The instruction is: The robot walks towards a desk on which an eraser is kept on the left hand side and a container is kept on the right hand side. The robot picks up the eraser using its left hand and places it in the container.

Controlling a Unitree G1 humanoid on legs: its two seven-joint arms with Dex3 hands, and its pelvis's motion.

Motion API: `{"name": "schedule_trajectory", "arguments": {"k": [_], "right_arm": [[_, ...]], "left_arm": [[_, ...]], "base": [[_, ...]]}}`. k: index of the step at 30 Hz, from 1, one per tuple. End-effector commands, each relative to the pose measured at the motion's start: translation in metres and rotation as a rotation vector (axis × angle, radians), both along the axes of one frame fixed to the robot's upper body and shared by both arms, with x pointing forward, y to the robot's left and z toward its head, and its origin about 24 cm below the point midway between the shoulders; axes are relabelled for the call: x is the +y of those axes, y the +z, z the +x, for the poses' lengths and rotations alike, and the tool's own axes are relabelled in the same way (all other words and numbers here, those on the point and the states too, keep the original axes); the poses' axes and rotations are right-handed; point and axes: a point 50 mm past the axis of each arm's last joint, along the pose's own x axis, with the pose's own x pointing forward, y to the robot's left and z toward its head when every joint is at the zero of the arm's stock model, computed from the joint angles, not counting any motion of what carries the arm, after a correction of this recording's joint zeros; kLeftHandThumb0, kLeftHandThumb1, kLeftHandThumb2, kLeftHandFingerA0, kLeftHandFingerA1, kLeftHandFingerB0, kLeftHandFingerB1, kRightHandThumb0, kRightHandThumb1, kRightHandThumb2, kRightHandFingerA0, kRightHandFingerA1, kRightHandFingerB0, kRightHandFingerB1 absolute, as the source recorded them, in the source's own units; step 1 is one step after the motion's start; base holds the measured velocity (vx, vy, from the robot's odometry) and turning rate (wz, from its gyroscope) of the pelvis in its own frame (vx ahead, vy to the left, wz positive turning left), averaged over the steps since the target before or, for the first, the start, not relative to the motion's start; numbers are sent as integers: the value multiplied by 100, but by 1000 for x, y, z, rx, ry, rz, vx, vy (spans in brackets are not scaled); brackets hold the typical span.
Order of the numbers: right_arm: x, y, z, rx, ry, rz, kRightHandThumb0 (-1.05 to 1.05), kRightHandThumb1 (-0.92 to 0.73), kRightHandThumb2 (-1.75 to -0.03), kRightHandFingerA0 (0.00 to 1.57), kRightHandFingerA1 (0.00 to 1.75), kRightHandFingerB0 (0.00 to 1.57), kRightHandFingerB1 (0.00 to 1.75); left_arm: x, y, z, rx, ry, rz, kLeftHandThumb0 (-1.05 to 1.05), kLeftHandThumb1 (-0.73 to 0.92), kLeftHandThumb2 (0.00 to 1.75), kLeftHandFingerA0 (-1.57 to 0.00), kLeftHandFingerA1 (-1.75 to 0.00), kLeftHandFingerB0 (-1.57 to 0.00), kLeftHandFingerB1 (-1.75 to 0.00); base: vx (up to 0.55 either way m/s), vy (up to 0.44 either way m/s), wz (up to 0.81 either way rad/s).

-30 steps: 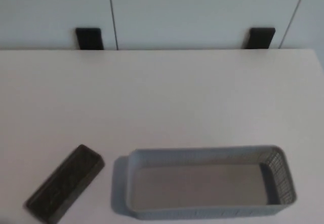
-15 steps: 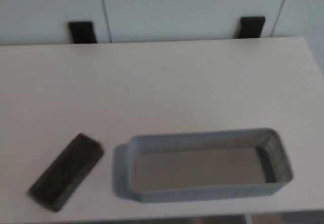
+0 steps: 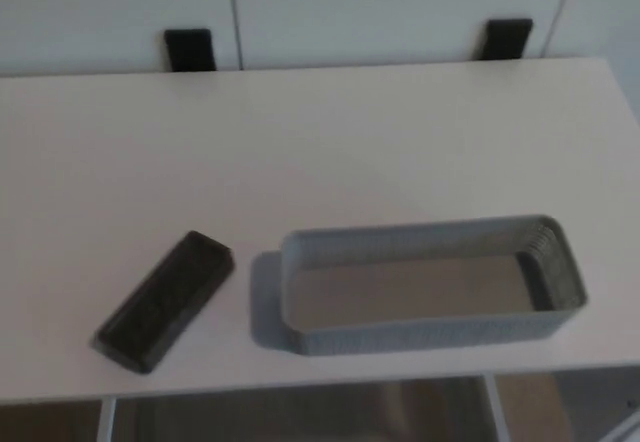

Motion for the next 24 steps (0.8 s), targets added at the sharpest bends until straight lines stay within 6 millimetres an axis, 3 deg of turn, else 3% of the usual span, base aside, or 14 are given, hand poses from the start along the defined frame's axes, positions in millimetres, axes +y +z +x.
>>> {"name": "schedule_trajectory", "arguments": {"k": [1,2,3,6,9,10,11,12,13,16,17,19,20,24], "right_arm": [[-6,3,3,-8,2,-24,-59,-46,-55,44,49,31,34],[-6,3,3,-5,2,-28,-68,-41,-74,40,55,27,43],[-5,3,4,-12,6,-30,-56,-48,-55,46,50,32,35],[-6,3,4,-15,10,-27,-57,-47,-55,47,50,32,36],[-5,3,7,-20,5,-30,-55,-47,-55,47,50,32,35],[-5,3,7,-22,6,-30,-54,-47,-55,48,52,32,35],[-5,3,6,-19,5,-33,-54,-47,-55,48,50,31,35],[-6,3,5,-18,1,-31,-54,-47,-55,47,49,31,34],[-6,3,6,-16,2,-30,-56,-47,-55,46,47,31,34],[-5,3,8,-20,14,-32,-58,-47,-55,46,49,32,35],[-5,3,9,-24,7,-28,-56,-47,-55,47,50,31,35],[-5,3,8,-31,4,-29,-63,-39,-74,48,61,28,46],[-5,3,8,-35,3,-27,-55,-47,-54,48,53,32,37],[-5,3,7,-24,9,-31,-58,-46,-55,47,51,33,36]], "left_arm": [[2,2,3,0,-8,3,-29,68,61,-40,-41,-26,-33],[2,2,3,-2,-8,3,-23,48,89,-34,-57,-14,-47],[2,2,3,-10,2,-4,-22,48,89,-34,-57,-14,-47],[2,2,3,-5,-17,5,-28,66,60,-39,-40,-28,-34],[3,3,6,-9,-16,1,-27,67,60,-40,-40,-27,-33],[3,3,7,-12,-21,1,-24,48,88,-30,-55,-14,-47],[2,3,7,-6,-29,6,-24,48,88,-31,-55,-15,-47],[2,2,7,1,-38,13,-27,67,59,-41,-40,-27,-33],[2,3,8,0,-46,15,-24,48,89,-33,-56,-14,-46],[2,3,10,-13,-42,13,-22,49,91,-39,-60,-15,-48],[2,3,11,-10,-43,13,-27,67,61,-41,-42,-27,-34],[2,3,12,-8,-44,13,-27,67,60,-36,-39,-27,-33],[2,3,12,-8,-45,13,-27,67,60,-37,-39,-27,-33],[2,4,12,-2,-83,25,-27,67,60,-36,-39,-27,-33]], "base": [[-113,211,14],[-120,14,-6],[-66,-48,8],[0,0,0],[-45,97,-6],[-38,163,-9],[-42,184,-6],[-14,218,0],[14,288,-17],[15,252,-4],[-102,141,8],[-6,96,5],[141,88,5],[-4,-19,7]]}}
